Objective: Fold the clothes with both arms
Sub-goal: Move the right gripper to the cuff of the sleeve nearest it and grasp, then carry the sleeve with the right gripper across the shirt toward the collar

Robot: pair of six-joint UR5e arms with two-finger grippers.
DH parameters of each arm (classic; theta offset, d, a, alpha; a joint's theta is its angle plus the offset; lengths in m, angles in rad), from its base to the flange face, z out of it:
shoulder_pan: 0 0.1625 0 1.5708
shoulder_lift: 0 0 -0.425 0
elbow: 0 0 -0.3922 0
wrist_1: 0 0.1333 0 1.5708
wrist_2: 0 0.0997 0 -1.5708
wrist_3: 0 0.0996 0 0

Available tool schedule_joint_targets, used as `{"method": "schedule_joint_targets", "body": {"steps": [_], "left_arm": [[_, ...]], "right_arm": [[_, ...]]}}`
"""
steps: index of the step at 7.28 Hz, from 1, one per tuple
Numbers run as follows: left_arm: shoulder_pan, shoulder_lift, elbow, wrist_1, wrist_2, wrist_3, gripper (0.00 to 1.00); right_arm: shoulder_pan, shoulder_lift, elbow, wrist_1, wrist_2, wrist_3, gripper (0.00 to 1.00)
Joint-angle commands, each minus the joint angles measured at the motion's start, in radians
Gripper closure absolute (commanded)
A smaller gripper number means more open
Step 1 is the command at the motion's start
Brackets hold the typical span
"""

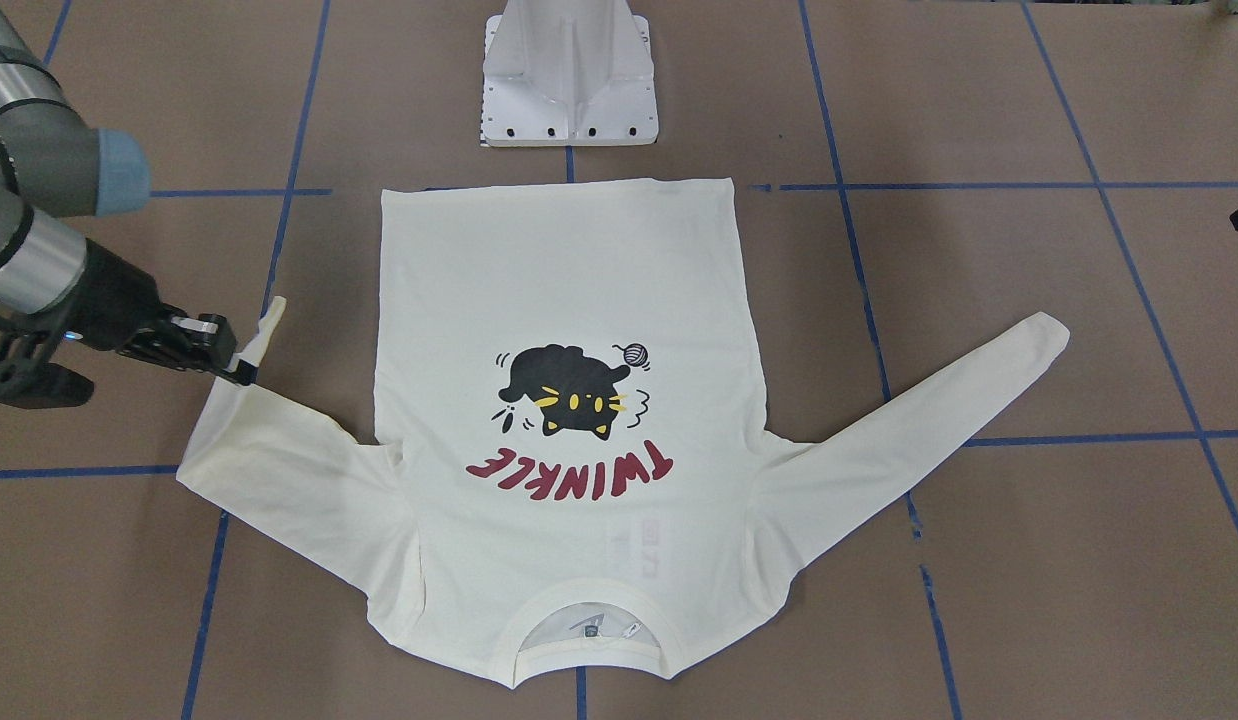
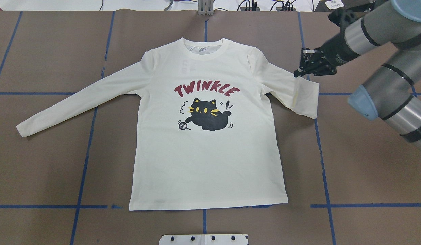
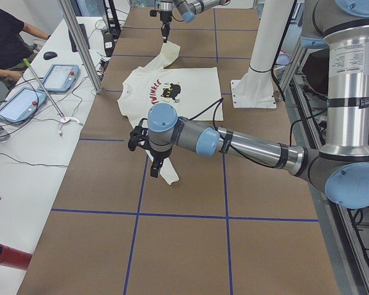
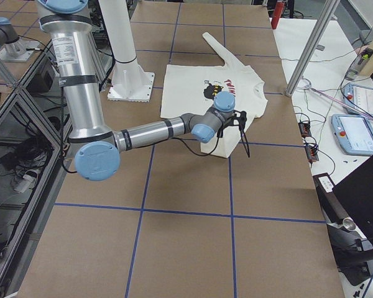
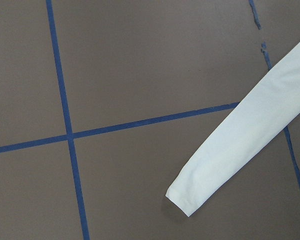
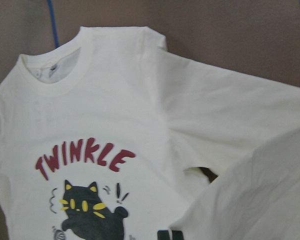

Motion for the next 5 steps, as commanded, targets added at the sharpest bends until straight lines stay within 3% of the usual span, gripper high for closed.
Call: {"method": "schedule_joint_targets", "body": {"steps": [1, 2, 3, 5], "left_arm": [[0.0, -0.003, -0.004, -0.018, 0.001, -0.001, 0.0], [0.0, -0.003, -0.003, -0.026, 0.004, 0.0, 0.0], [0.0, -0.004, -0.003, -0.029, 0.003, 0.0, 0.0], [0.0, -0.004, 0.002, -0.032, 0.0, 0.002, 0.0]], "right_arm": [[-0.114, 0.272, -0.002, -0.105, -0.137, 0.174, 1.0], [-0.218, 0.37, -0.039, -0.137, -0.309, 0.202, 1.0], [-0.298, 0.471, -0.147, -0.167, -0.429, 0.204, 1.0], [-0.378, 0.594, -0.363, -0.136, -0.542, 0.228, 1.0]]}}
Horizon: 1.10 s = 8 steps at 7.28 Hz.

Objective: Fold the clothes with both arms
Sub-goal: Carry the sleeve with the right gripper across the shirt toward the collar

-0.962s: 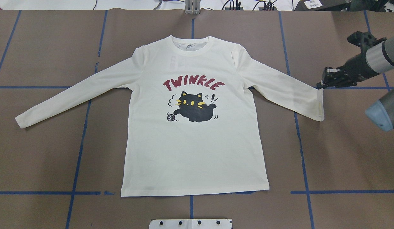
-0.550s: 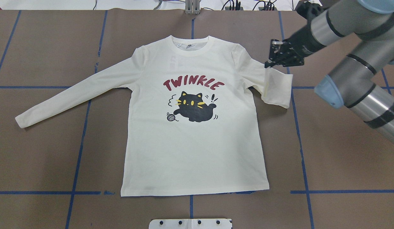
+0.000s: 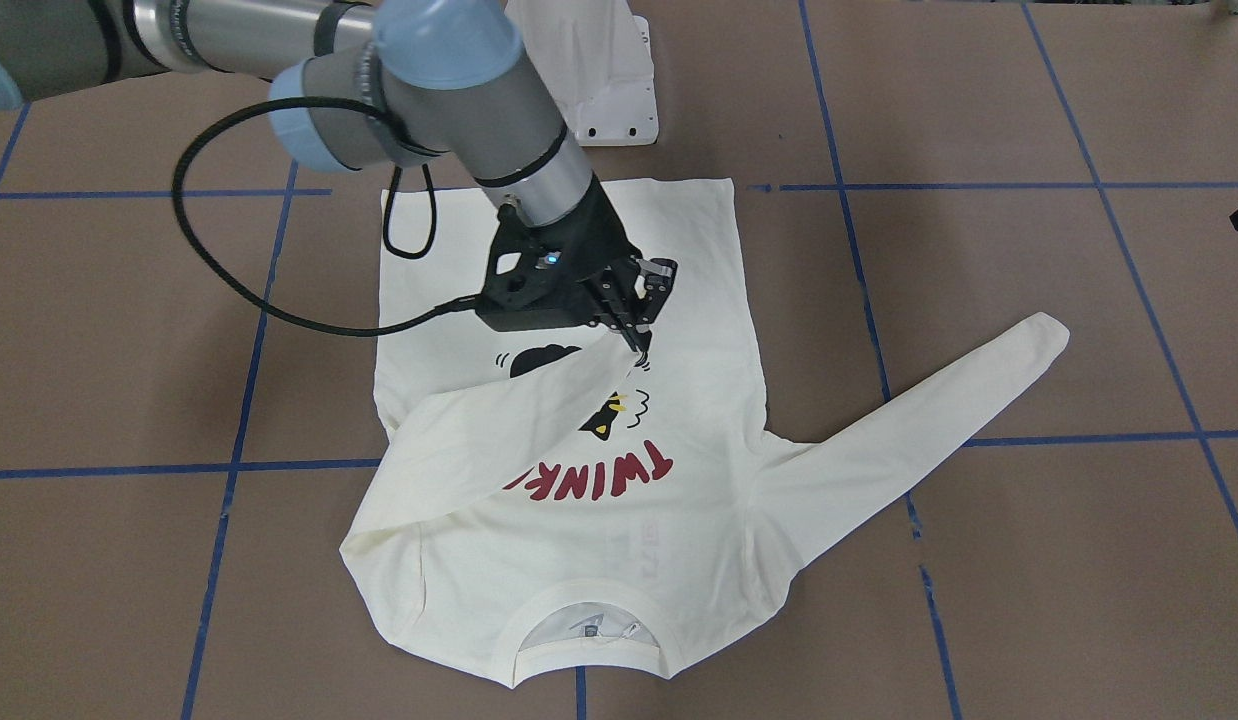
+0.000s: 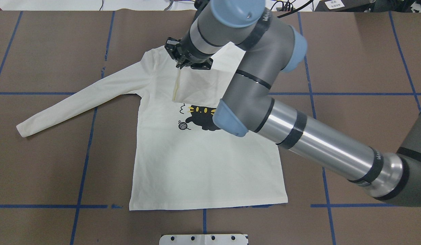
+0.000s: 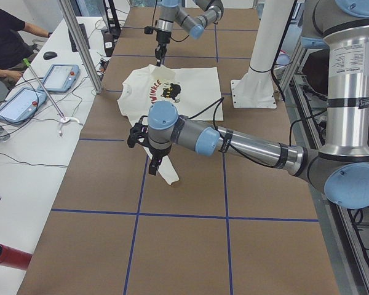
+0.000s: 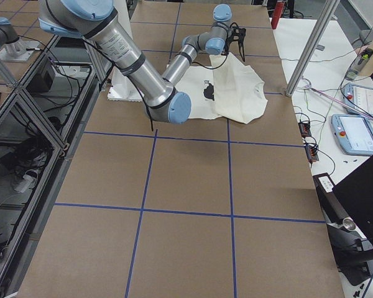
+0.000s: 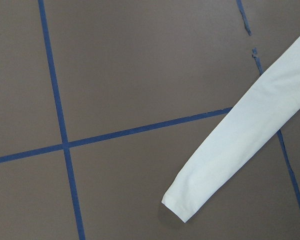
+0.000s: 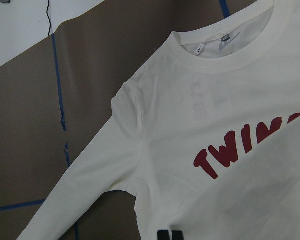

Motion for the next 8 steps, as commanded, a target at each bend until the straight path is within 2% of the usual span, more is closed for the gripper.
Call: {"method": "schedule_joint_targets", "body": {"steps": [1, 2, 3, 4, 5, 6, 7, 8], "left_arm": [[0.002, -0.005, 0.0, -0.003, -0.004, -0.001, 0.0], [0.006, -0.009, 0.0, -0.001, -0.004, -0.002, 0.0], [0.008, -0.014, 0.013, -0.006, -0.004, -0.021, 0.0], [0.082, -0.029, 0.017, -0.035, -0.002, -0.091, 0.0], [0.163, -0.031, 0.021, -0.106, 0.005, -0.233, 0.0], [0.235, -0.031, 0.064, -0.213, 0.008, -0.348, 0.0], [0.25, -0.034, 0.152, -0.31, 0.007, -0.389, 0.0], [0.259, -0.048, 0.246, -0.369, 0.008, -0.395, 0.0]], "right_arm": [[-0.088, 0.147, -0.255, 0.07, -0.134, 0.016, 1.0], [-0.114, 0.179, -0.344, 0.151, -0.176, 0.019, 1.0], [-0.154, 0.207, -0.391, 0.164, -0.236, 0.03, 1.0], [-0.18, 0.215, -0.404, 0.164, -0.277, 0.032, 0.11], [-0.186, 0.247, -0.433, 0.162, -0.281, 0.035, 0.0], [-0.183, 0.247, -0.431, 0.156, -0.282, 0.062, 0.0], [-0.159, 0.245, -0.425, 0.149, -0.284, 0.113, 0.0], [-0.128, 0.232, -0.37, 0.069, -0.281, 0.139, 0.0]]}}
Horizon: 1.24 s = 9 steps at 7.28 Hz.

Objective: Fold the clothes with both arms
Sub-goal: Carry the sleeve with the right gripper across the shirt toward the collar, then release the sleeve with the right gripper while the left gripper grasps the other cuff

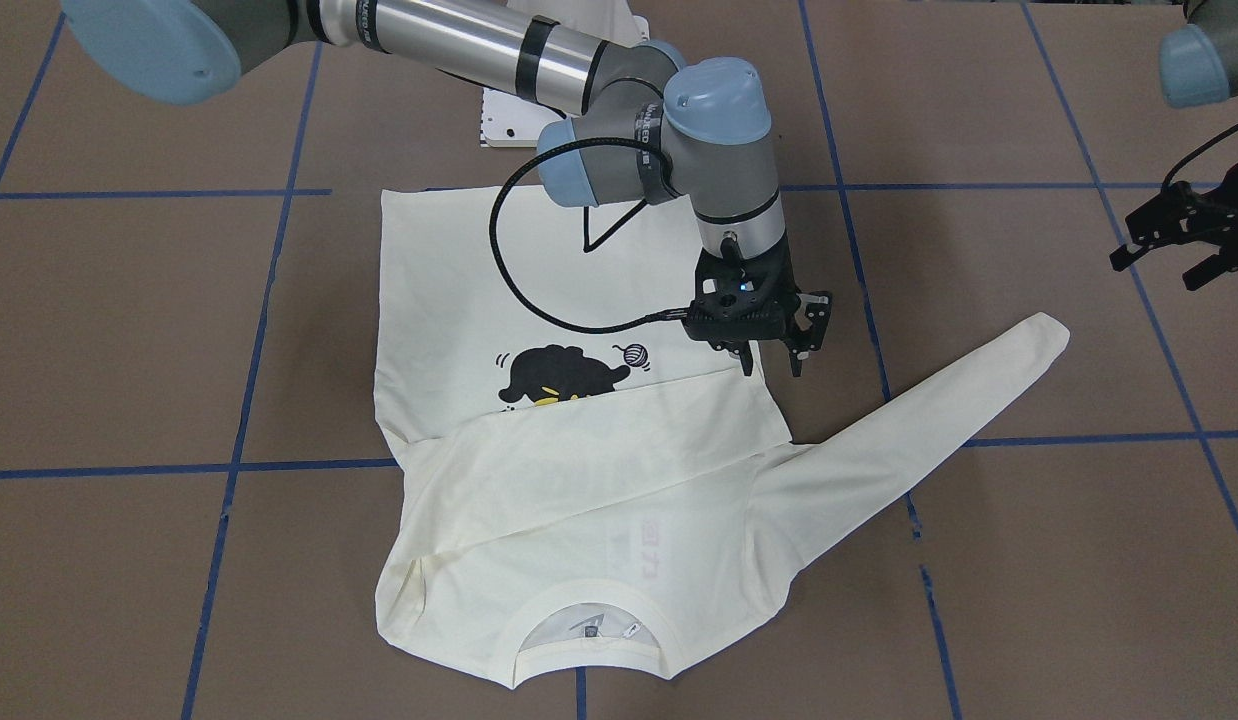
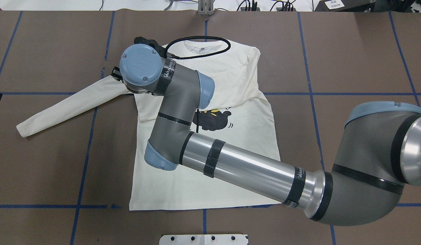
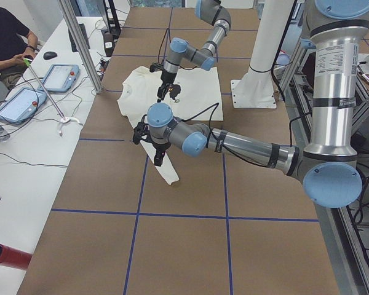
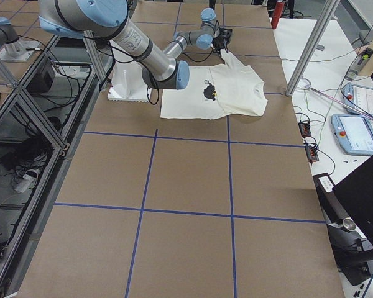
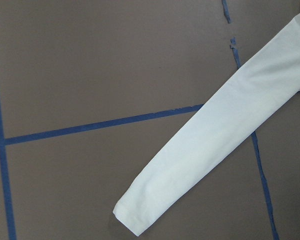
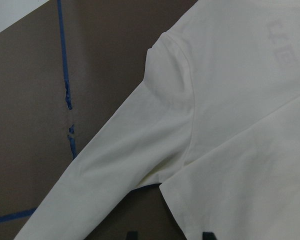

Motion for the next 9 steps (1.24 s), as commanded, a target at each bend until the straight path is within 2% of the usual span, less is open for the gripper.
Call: {"method": "schedule_joint_targets", "body": {"steps": [1, 2, 3, 4, 5, 7, 9], "left_arm": [[0.041, -0.018, 0.167, -0.13, 0.001, -0.073, 0.0], [0.072, -0.048, 0.243, -0.175, 0.003, -0.128, 0.03], [0.092, -0.072, 0.305, -0.207, 0.003, -0.144, 0.05], [0.104, -0.072, 0.327, -0.222, 0.003, -0.144, 0.16], [0.118, -0.069, 0.332, -0.223, 0.007, -0.146, 0.25], [0.138, -0.069, 0.348, -0.224, 0.008, -0.149, 0.29], [0.156, -0.069, 0.353, -0.224, 0.008, -0.153, 0.39]], "right_arm": [[0.057, -0.055, 0.134, -0.136, 0.02, 0.042, 0.0], [0.105, -0.181, 0.313, -0.19, 0.077, 0.039, 0.0], [0.166, -0.351, 0.479, -0.19, 0.176, 0.019, 0.0], [0.192, -0.432, 0.558, -0.192, 0.204, -0.063, 0.0], [0.194, -0.468, 0.571, -0.186, 0.203, -0.096, 0.0], [0.197, -0.466, 0.576, -0.183, 0.214, -0.099, 0.0], [0.196, -0.468, 0.583, -0.183, 0.221, -0.099, 0.0]]}}
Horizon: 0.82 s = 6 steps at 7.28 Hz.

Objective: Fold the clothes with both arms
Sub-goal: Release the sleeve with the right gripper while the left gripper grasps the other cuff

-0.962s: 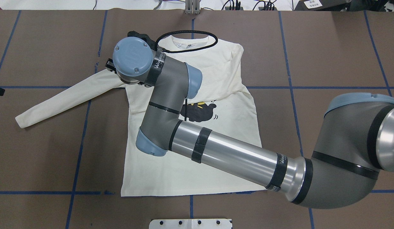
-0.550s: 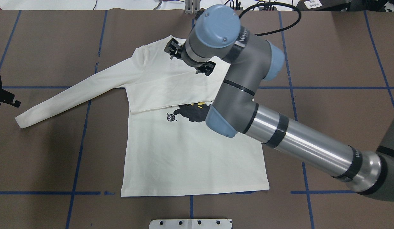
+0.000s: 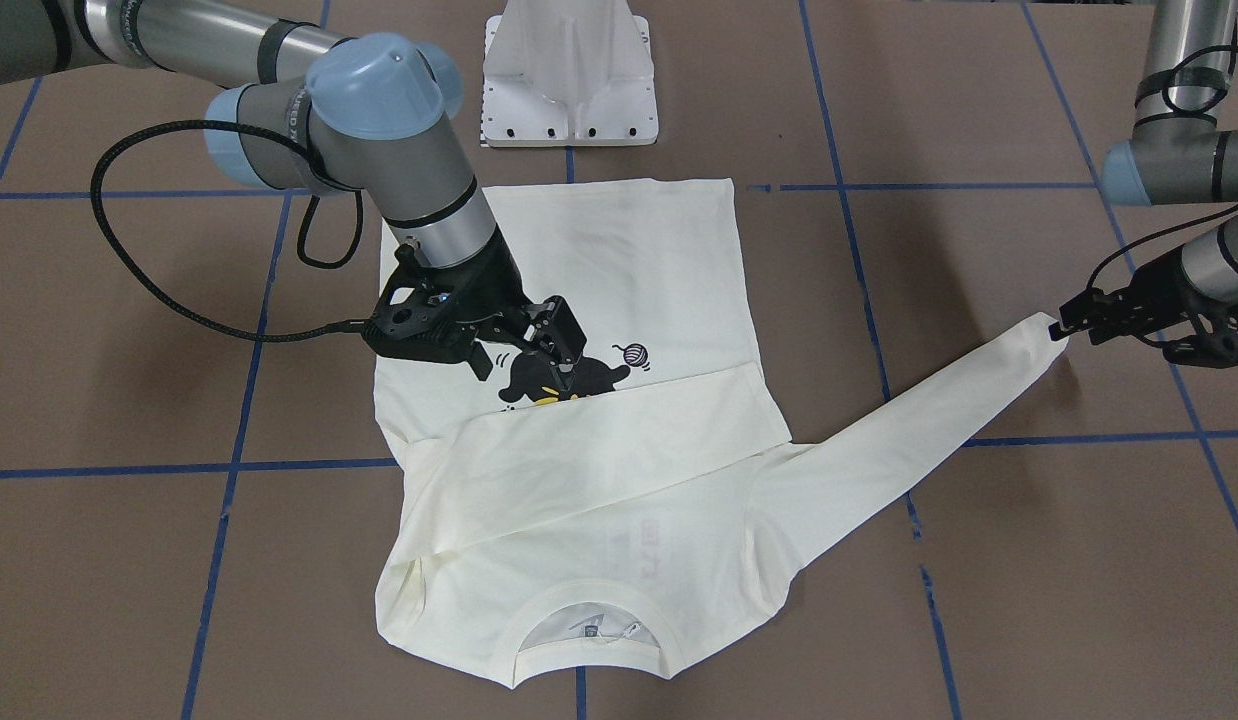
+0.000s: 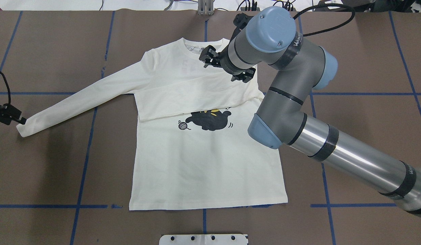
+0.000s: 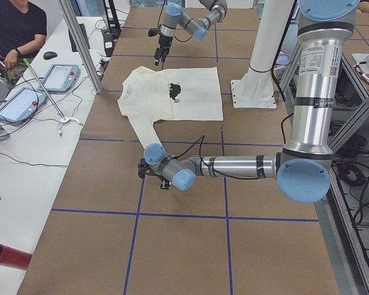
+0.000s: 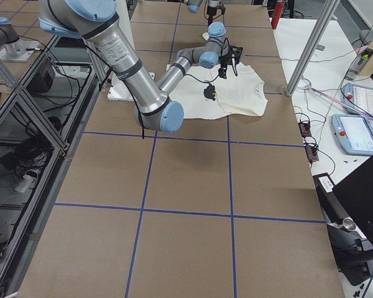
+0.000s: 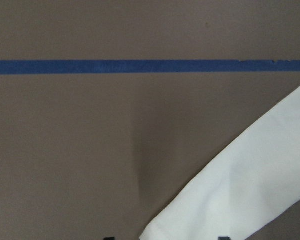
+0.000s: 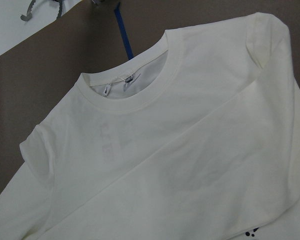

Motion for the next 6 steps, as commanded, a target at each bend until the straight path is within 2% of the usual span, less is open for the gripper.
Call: {"method": "schedule_joint_targets", "body": {"steps": [1, 3, 4, 5, 6], "left_arm": [[0.019, 0.0, 0.005, 0.0, 0.0, -0.005, 0.44], [0.021, -0.002, 0.01, 0.001, 0.0, -0.006, 0.65], [0.021, -0.003, 0.004, 0.001, 0.0, -0.02, 1.0], [0.021, -0.014, -0.009, 0.001, 0.0, -0.034, 1.0], [0.02, -0.017, -0.086, 0.013, -0.009, -0.045, 1.0]], "right_arm": [[0.0, -0.001, 0.004, 0.001, 0.003, -0.002, 0.0], [-0.003, 0.003, 0.004, 0.001, 0.003, 0.001, 0.0], [-0.002, 0.008, 0.007, 0.001, 0.005, 0.003, 0.0], [-0.002, 0.006, 0.01, 0.001, 0.005, 0.001, 0.0], [-0.002, 0.005, 0.011, 0.001, 0.005, 0.001, 0.0]]}}
